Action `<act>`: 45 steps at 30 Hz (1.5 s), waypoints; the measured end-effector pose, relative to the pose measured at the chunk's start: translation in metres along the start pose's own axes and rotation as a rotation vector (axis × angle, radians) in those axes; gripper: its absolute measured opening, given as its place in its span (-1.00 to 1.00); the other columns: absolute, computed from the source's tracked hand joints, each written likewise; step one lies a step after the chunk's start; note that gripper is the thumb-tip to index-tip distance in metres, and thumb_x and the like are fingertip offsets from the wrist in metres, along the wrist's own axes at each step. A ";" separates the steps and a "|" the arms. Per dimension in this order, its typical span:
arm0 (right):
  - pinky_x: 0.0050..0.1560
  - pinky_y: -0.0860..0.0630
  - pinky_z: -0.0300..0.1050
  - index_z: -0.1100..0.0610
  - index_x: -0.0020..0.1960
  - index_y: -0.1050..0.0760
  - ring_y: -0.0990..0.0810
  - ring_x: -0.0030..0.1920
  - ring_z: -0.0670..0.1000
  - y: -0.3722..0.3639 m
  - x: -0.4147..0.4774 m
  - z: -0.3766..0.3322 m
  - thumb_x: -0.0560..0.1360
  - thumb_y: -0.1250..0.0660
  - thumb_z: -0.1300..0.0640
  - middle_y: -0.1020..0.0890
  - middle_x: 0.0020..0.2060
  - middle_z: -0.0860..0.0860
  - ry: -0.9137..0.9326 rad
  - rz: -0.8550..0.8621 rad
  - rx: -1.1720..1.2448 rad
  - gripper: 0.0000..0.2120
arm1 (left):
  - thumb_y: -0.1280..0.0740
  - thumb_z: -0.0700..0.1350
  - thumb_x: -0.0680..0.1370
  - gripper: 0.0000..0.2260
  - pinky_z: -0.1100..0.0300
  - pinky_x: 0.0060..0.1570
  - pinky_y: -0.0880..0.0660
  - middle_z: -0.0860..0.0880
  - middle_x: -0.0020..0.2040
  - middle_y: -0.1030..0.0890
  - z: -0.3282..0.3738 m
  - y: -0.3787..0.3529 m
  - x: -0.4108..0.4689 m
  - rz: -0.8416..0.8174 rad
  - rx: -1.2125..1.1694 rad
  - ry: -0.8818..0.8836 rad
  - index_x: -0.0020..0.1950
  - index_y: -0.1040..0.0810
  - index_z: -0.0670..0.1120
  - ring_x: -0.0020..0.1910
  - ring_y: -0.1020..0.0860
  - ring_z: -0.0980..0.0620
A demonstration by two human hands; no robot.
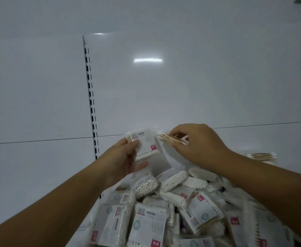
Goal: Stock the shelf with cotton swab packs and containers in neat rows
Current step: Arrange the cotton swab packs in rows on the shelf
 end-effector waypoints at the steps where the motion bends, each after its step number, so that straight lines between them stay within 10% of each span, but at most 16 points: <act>1: -0.06 -0.52 -0.13 0.01 0.03 -0.63 -0.60 -0.08 -0.07 -0.006 0.001 -0.017 0.44 -0.43 0.03 -0.67 -0.09 -0.09 0.056 0.017 0.053 -0.83 | -0.29 -0.04 0.56 -0.68 0.05 -0.14 -0.64 -0.13 0.06 -0.67 0.000 -0.005 0.000 -0.018 -0.060 0.000 0.27 -0.50 -0.13 0.06 -0.65 -0.12; 8: 0.14 -0.48 -0.20 0.04 0.12 -0.59 -0.55 0.09 -0.13 -0.058 -0.005 -0.047 0.44 -0.43 0.14 -0.60 0.10 -0.09 0.105 -0.239 0.366 -0.75 | -0.34 -0.21 0.53 -0.76 0.12 -0.33 -0.59 -0.08 -0.12 -0.70 0.006 0.027 -0.009 0.119 -0.036 -0.111 0.19 -0.54 -0.10 -0.25 -0.68 -0.02; 15: 0.30 -0.35 -0.12 -0.04 0.38 -0.39 -0.38 0.31 -0.05 -0.097 -0.041 0.009 0.47 -0.30 0.09 -0.42 0.35 -0.09 0.063 -0.819 -0.230 -0.53 | -0.33 -0.23 0.54 -0.76 0.11 -0.33 -0.60 -0.10 -0.09 -0.71 0.008 0.082 -0.042 0.292 -0.003 -0.122 0.21 -0.52 -0.10 -0.20 -0.70 -0.06; 23: -0.13 -0.47 -0.26 -0.13 -0.03 -0.60 -0.53 -0.15 -0.20 -0.053 -0.001 0.009 0.39 -0.34 -0.05 -0.60 -0.13 -0.23 0.162 -0.626 -0.389 -0.83 | -0.35 -0.22 0.53 -0.70 0.07 -0.25 -0.62 -0.01 -0.21 -0.70 0.032 0.138 -0.116 0.461 0.087 -0.154 0.25 -0.51 -0.08 -0.30 -0.67 0.01; 29: -0.25 -0.55 -0.15 -0.07 -0.12 -0.58 -0.63 -0.24 -0.10 -0.061 0.029 -0.097 0.46 -0.27 -0.06 -0.66 -0.24 -0.14 0.082 -0.533 0.370 -0.86 | -0.37 -0.20 0.52 -0.70 0.08 -0.24 -0.62 -0.05 -0.05 -0.71 0.050 0.215 -0.223 0.680 0.148 -0.149 0.24 -0.51 -0.05 -0.13 -0.70 -0.05; 33: -0.39 -0.51 -0.16 -0.06 0.05 -0.45 -0.64 -0.34 -0.07 -0.126 0.008 -0.208 0.49 -0.13 -0.18 -0.62 -0.19 -0.09 0.165 -0.661 0.414 -0.73 | -0.38 -0.18 0.52 -0.74 0.09 -0.29 -0.61 -0.01 -0.14 -0.72 0.068 0.281 -0.323 0.839 0.207 -0.151 0.20 -0.52 -0.05 -0.27 -0.69 0.00; 39: -0.28 -0.65 -0.14 0.21 0.06 -0.52 -0.71 -0.23 0.09 -0.212 0.011 -0.372 0.52 -0.35 0.17 -0.68 -0.16 0.14 -0.015 -0.715 0.930 -0.85 | -0.38 -0.19 0.52 -0.78 0.09 -0.38 -0.59 -0.05 -0.12 -0.72 0.096 0.393 -0.490 1.059 0.220 -0.137 0.14 -0.52 -0.02 -0.19 -0.70 -0.10; 45: -0.27 -0.61 -0.25 0.20 -0.09 -0.61 -0.68 -0.20 0.01 -0.277 0.011 -0.496 0.43 -0.44 0.11 -0.67 -0.12 0.13 -0.186 -0.715 1.233 -0.84 | -0.34 -0.18 0.55 -0.74 0.14 -0.49 -0.53 -0.03 -0.44 -0.62 0.121 0.480 -0.608 1.202 0.192 -0.139 0.24 -0.47 -0.10 -0.51 -0.60 0.01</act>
Point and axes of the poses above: each hand's wrist, its own x-axis towards the middle knuckle, its own y-axis out of the back of the hand, z = x × y, the point moved 10 cm from there along x, towards the middle knuckle
